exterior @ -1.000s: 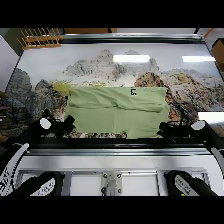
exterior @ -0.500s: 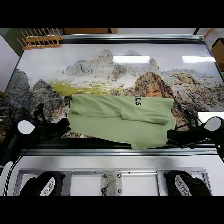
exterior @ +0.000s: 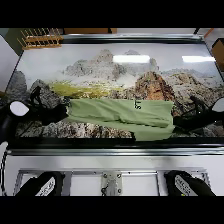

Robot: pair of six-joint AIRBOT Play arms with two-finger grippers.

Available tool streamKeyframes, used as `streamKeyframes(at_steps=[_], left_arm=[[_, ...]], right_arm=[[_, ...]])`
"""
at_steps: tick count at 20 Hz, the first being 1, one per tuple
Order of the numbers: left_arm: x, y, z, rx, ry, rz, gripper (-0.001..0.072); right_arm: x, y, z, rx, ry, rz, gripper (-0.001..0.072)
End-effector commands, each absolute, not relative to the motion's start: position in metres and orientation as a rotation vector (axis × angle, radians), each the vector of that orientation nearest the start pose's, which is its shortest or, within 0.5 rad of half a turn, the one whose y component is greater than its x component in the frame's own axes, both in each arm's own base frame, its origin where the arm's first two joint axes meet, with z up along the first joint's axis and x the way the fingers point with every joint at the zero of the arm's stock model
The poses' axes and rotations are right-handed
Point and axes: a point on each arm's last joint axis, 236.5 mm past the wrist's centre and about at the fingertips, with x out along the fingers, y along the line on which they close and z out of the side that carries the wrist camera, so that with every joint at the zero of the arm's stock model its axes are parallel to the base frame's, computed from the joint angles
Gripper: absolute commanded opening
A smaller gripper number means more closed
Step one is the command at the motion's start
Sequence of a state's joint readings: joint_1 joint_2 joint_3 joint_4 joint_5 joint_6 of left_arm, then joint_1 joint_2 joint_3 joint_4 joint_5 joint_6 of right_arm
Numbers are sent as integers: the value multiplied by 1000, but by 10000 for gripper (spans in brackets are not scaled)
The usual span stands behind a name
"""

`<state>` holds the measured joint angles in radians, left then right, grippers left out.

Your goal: Fold the clothes and pants, and hang the long-sleeved shirts on hangers.

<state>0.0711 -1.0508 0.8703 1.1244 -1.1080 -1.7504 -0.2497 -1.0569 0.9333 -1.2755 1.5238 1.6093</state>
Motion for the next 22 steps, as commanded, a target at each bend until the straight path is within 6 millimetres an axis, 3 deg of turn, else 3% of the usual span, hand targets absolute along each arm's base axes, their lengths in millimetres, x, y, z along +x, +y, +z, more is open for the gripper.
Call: streamKeyframes(at_steps=[1, 8, 16, 17, 18, 19, 20, 22], left_arm=[[370, -65, -1, -604, 1291, -54, 11], [440, -81, -23, -572, 1329, -90, 11], [471, -84, -59, -572, 1414, -99, 12], [475, -84, -60, -572, 1410, -99, 44], [480, -84, -58, -572, 1400, -100, 334], [486, -84, -54, -571, 1382, -104, 556], [493, -84, -47, -568, 1359, -109, 569], [507, -84, -19, -554, 1301, -131, 568]], right_arm=[[300, -2, 9, 470, 1543, -15, 12], [378, -14, -8, 467, 1467, -28, 12], [427, -10, -32, 516, 1336, -32, 25], [434, -7, -31, 539, 1311, -23, 75], [441, -4, -28, 552, 1281, -6, 295], [450, 1, -23, 559, 1242, 30, 543], [458, 6, -16, 563, 1202, 69, 593], [469, 7, 6, 596, 1121, 122, 593]])
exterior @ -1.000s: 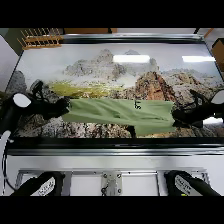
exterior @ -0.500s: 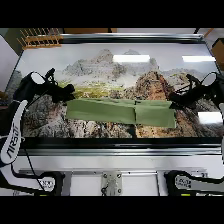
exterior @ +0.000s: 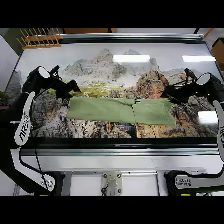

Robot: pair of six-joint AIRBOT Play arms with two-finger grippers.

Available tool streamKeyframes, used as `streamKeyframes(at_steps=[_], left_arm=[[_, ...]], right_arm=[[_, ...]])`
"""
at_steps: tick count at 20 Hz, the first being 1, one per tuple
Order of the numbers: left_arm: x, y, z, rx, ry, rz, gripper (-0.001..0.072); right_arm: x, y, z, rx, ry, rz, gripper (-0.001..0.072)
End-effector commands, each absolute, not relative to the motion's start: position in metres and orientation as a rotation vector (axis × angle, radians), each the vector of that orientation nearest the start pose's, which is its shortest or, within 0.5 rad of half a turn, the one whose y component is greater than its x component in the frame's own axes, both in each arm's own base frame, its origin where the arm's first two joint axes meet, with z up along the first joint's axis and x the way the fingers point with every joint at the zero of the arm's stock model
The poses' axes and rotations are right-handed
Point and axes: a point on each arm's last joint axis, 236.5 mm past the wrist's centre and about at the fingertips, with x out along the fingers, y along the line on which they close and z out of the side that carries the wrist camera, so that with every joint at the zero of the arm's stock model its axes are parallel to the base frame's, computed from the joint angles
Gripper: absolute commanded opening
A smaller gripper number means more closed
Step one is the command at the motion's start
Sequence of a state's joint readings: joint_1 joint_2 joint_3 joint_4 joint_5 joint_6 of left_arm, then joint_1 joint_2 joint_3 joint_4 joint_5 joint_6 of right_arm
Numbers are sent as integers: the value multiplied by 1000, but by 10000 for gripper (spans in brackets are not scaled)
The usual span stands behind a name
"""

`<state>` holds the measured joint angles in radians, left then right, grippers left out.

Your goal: Fold the clothes and pants, and hang the long-sleeved shirts on hangers.

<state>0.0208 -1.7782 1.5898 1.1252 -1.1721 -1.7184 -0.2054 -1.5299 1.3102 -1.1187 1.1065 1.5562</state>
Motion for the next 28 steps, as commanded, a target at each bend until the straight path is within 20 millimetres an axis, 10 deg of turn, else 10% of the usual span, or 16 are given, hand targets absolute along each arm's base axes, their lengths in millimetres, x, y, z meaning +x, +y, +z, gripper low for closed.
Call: streamKeyframes(at_steps=[1, 2, 5, 12, 18, 26, 28], left_arm=[[509, -85, -4, -541, 1288, -147, 568], [509, -85, 10, -526, 1275, -159, 524], [493, -106, 39, -438, 1232, -243, 12], [419, -208, 19, -322, 1287, -400, 11], [392, -265, 5, -265, 1291, -492, 11], [397, -273, 8, -291, 1261, -482, 11], [397, -273, 8, -291, 1261, -482, 11]], right_arm=[[470, 3, 19, 583, 1084, 164, 593], [464, -7, 29, 552, 1067, 186, 593], [424, -53, 28, 524, 1101, 185, 594], [331, -121, -84, 825, 1301, 58, 709], [351, -75, -113, 907, 1328, 209, 708], [394, 19, -117, 855, 1326, 348, 698], [397, 24, -120, 834, 1321, 344, 360]])
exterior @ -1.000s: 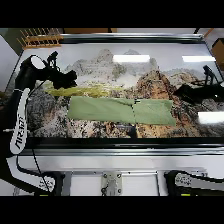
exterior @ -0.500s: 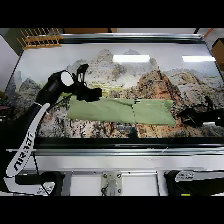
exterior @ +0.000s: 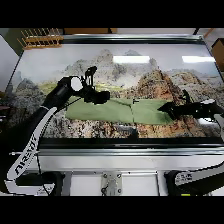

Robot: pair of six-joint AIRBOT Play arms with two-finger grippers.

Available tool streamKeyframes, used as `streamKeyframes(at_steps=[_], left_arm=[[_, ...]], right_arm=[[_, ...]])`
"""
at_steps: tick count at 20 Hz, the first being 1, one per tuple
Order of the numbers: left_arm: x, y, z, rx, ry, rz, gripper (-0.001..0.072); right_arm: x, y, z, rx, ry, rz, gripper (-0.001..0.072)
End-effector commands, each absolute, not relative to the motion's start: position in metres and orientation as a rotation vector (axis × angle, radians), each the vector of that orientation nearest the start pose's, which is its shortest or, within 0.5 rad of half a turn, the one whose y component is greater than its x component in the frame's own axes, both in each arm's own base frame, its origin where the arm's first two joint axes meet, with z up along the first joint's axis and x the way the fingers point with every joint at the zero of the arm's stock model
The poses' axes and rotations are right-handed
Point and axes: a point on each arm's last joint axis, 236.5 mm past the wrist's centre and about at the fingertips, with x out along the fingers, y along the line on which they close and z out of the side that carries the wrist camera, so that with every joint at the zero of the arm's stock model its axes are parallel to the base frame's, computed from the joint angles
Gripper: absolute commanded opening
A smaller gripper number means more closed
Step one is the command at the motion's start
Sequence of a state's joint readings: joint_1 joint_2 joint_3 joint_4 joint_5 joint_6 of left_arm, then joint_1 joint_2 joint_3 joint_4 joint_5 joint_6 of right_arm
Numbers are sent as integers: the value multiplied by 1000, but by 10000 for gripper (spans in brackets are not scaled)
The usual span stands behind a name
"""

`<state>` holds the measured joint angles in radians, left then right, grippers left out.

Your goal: Fold the clothes and pants, and hang the long-sleeved shirts on hangers.

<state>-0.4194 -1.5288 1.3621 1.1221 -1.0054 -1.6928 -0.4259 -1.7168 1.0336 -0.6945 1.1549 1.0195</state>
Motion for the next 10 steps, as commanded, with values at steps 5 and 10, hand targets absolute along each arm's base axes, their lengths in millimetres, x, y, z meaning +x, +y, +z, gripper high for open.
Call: streamKeyframes(at_steps=[5, 10], left_arm=[[398, -280, 1, -299, 1265, -478, 10], [408, -327, -37, -240, 1333, -533, 10]], right_arm=[[390, 3, -111, 768, 1375, 326, 12], [384, -38, -50, 532, 1508, 269, 12]])
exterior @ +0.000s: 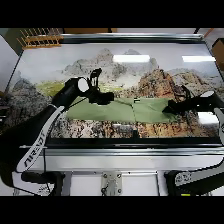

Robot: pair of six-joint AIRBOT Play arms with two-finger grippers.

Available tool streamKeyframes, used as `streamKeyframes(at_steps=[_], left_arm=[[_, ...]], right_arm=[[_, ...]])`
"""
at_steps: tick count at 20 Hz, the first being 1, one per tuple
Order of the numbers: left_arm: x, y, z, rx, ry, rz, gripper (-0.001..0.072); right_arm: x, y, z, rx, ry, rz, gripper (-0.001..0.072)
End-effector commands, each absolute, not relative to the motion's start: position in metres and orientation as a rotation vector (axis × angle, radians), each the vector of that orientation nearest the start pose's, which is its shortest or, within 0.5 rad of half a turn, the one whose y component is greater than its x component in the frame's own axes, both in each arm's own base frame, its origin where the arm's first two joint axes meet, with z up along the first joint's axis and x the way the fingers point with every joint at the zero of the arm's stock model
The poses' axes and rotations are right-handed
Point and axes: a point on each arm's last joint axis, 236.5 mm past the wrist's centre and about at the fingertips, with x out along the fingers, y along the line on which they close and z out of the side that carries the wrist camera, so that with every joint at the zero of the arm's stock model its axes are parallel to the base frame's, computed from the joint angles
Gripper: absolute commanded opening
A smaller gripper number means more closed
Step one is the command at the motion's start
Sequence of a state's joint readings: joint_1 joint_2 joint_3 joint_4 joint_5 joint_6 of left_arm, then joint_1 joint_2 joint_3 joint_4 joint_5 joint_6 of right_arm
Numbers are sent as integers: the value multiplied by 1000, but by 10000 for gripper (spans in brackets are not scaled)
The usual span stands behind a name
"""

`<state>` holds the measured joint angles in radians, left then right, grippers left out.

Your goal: Fold the clothes and pants, and hang the long-sleeved shirts on hangers.

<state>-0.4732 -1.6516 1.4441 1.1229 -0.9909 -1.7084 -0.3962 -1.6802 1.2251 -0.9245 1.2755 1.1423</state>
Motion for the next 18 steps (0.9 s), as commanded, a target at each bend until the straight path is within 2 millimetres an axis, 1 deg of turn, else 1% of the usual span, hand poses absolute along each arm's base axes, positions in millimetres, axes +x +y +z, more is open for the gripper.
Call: streamKeyframes(at_steps=[1, 4, 6, 7, 8, 9, 11, 12, 13, 16, 18], left_arm=[[413, -342, -43, -227, 1334, -551, 10], [419, -379, -66, -184, 1352, -602, 10], [418, -395, -82, -165, 1374, -622, 10], [418, -405, -89, -161, 1383, -636, 10], [417, -414, -90, -181, 1393, -661, 11], [413, -429, -90, -212, 1403, -702, 11], [413, -445, -89, -232, 1407, -752, 10], [411, -449, -92, -227, 1407, -757, 10], [412, -448, -97, -233, 1407, -749, 11], [401, -444, -114, -244, 1457, -731, 10], [399, -443, -116, -244, 1464, -727, 11]], right_arm=[[387, -38, -31, 501, 1510, 276, 12], [403, -31, 21, 414, 1474, 255, 12], [412, -18, 53, 354, 1443, 256, 12], [416, -7, 69, 318, 1428, 271, 12], [419, 5, 83, 286, 1408, 292, 12], [423, 15, 93, 268, 1387, 303, 12], [428, 39, 113, 220, 1349, 338, 12], [428, 51, 121, 195, 1339, 363, 13], [428, 61, 127, 174, 1327, 384, 13], [429, 87, 142, 138, 1290, 424, 12], [428, 102, 150, 110, 1270, 455, 12]])
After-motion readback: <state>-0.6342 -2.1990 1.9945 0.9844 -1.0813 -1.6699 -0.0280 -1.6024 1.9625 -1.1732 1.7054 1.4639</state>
